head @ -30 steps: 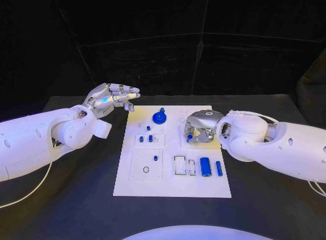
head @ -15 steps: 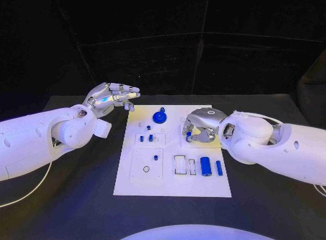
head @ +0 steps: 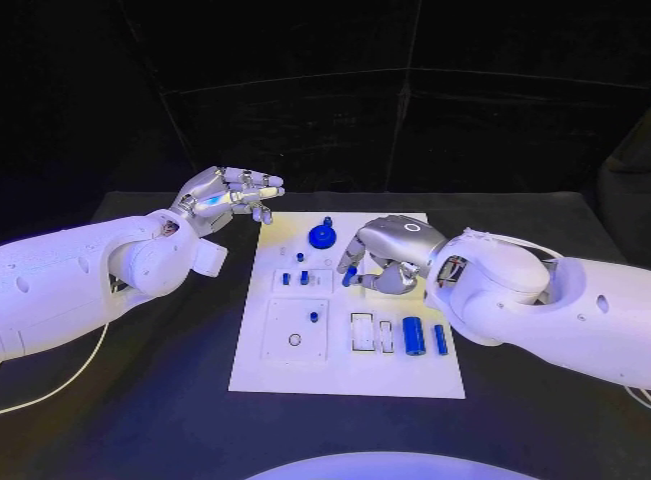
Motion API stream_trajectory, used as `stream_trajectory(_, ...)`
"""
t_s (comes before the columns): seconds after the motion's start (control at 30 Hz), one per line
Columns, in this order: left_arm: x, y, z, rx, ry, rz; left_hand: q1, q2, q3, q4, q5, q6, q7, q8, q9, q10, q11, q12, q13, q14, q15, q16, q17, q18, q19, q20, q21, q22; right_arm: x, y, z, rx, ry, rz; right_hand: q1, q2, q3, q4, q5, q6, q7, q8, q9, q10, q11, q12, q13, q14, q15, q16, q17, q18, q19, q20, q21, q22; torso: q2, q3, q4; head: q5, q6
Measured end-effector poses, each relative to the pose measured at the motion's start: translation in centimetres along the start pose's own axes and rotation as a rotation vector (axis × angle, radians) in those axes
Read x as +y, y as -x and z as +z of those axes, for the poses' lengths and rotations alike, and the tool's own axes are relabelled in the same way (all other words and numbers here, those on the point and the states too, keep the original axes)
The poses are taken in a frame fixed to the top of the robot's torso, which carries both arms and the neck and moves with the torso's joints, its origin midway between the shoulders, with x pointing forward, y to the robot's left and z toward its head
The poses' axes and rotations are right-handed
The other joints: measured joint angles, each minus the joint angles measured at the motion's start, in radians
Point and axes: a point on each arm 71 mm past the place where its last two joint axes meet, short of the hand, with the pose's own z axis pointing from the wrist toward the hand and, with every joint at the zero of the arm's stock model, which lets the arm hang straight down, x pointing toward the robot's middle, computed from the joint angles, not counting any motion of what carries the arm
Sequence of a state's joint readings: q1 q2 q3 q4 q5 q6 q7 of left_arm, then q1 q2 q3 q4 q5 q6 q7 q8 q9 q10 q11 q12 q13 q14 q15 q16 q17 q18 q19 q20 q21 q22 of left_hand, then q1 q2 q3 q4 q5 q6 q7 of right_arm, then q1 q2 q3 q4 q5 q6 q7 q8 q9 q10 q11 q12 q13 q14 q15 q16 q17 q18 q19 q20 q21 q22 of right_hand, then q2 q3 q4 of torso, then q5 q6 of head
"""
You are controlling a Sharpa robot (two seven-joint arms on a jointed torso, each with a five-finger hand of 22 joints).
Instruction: Assemble the parts on the task board
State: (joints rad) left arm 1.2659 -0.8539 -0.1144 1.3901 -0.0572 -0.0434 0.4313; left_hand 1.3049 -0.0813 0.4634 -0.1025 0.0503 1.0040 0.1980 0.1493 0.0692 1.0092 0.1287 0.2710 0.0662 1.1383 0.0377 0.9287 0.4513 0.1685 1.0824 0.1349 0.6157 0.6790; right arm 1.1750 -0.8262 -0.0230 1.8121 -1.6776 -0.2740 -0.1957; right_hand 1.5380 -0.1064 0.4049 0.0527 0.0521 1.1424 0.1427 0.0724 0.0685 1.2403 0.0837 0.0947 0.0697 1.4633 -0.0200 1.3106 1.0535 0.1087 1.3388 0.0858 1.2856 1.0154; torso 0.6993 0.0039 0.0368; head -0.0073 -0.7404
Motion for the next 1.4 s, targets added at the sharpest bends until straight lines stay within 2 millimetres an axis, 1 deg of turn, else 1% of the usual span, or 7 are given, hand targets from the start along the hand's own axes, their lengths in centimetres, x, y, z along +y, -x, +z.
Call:
stream_trajectory(0.13,0.0,-0.1,0.1,0.003,0.0,-0.001,0.0,0.0,-0.002,-0.002,0.0,0.0,0.0,0.0,0.0,0.0,0.0,0.0,0.0,0.0,0.0,0.0,0.0,0.0,0.0,0.0,0.0,0.0,2.6,-0.6,1.9,-0.005,0.078,0.024,-0.011,-0.002,0.014,-0.006,0.004,-0.004,0.004,0.0,0.0,0.0,0.0,-0.007,0.0,0.0,0.0,0.0,-0.002,0.0,0.0,0.0,0.0,0.0,0.001,0.0002,0.0002,0.013,-0.007)
stream_trajectory(0.27,0.0,-0.3,0.1,0.006,0.0,-0.002,0.0,0.0,-0.002,-0.002,0.0,0.0,0.0,0.0,0.0,0.0,0.0,0.0,0.0,0.0,0.0,0.0,0.0,0.0,0.0,0.0,0.0,0.0,4.4,-2.0,3.0,0.01,0.131,0.046,-0.013,-0.001,0.021,-0.013,0.004,-0.004,0.004,0.0,0.0,0.0,0.0,-0.008,0.0,0.0,0.0,0.0,-0.003,0.0,0.0,0.0,0.0,-0.002,0.002,0.0,0.0026,0.024,-0.015)
stream_trajectory(0.5,0.0,-0.4,0.1,0.008,-0.001,-0.003,0.0,0.0,-0.002,-0.002,0.0,0.0,0.0,0.0,0.0,0.0,0.0,0.002,0.0,0.0,0.0,0.002,-0.001,0.0,0.0,0.0,0.0,-0.001,6.0,-4.9,3.8,0.064,0.182,0.063,-0.019,-0.005,0.036,-0.022,0.009,-0.007,0.007,0.0,0.0,0.004,0.004,-0.012,-0.001,0.0,0.0,0.0,-0.004,0.0,0.0,0.0,0.0,-0.002,0.002,-0.0002,0.0034,0.043,-0.027)
stream_trajectory(0.6,0.0,-0.4,0.1,0.009,-0.001,-0.004,0.0,0.0,-0.002,-0.002,0.0,0.0,0.0,0.0,0.0,0.0,0.0,0.007,0.0,0.0,0.0,0.004,-0.002,0.0,0.0,0.0,0.0,-0.001,6.3,-5.7,4.0,0.087,0.192,0.061,-0.024,-0.01,0.043,-0.024,0.012,-0.01,0.004,-0.004,0.0,0.004,0.004,-0.017,0.0,0.0,0.0,0.0,-0.004,0.0,0.0,0.0,0.0,-0.002,0.002,-0.0001,0.0032,0.048,-0.031)
stream_trajectory(0.77,0.0,-0.5,0.2,0.011,-0.001,-0.004,0.0,0.0,-0.013,0.0,0.0,0.0,0.0,0.004,0.0,0.0,0.0,0.007,0.0,0.0,0.0,0.004,-0.005,0.0,0.0,0.0,-0.004,-0.005,6.3,-6.7,4.3,0.122,0.199,0.051,-0.024,-0.01,0.043,-0.024,0.012,-0.014,0.007,-0.004,0.0,0.004,0.004,-0.018,0.0,0.0,0.0,0.0,-0.004,0.0,0.0,0.0,0.0,-0.003,0.002,0.0005,0.0027,0.054,-0.037)
stream_trajectory(0.97,0.0,-0.5,0.2,0.012,-0.001,-0.005,0.0,0.0,-0.013,0.0,0.0,0.0,0.0,0.004,0.0,0.0,0.0,0.007,0.0,0.0,0.0,0.004,-0.005,0.0,0.0,0.0,-0.007,-0.005,6.2,-7.1,4.4,0.147,0.2,0.038,-0.03,-0.005,0.048,-0.029,0.012,-0.014,0.007,-0.004,0.0,0.004,0.003,-0.019,0.0,0.0,0.0,0.0,-0.006,0.0,0.0,0.0,0.0,-0.005,0.001,0.0011,0.0025,0.058,-0.041)
stream_trajectory(1.4,0.0,-0.5,0.2,0.012,-0.001,-0.005,0.0,0.0,-0.016,0.003,0.0,0.0,0.0,0.004,0.0,0.0,0.0,0.007,0.0,0.0,0.0,0.004,-0.006,0.0,0.0,0.0,-0.007,-0.006,5.8,-7.4,4.4,0.175,0.196,0.003,-0.04,-0.01,0.056,-0.029,0.012,-0.014,0.007,-0.004,0.0,0.004,0.003,-0.02,0.0,0.0,0.0,0.0,-0.007,0.0,0.0,0.0,0.0,-0.005,0.001,0.0011,0.0015,0.062,-0.045)
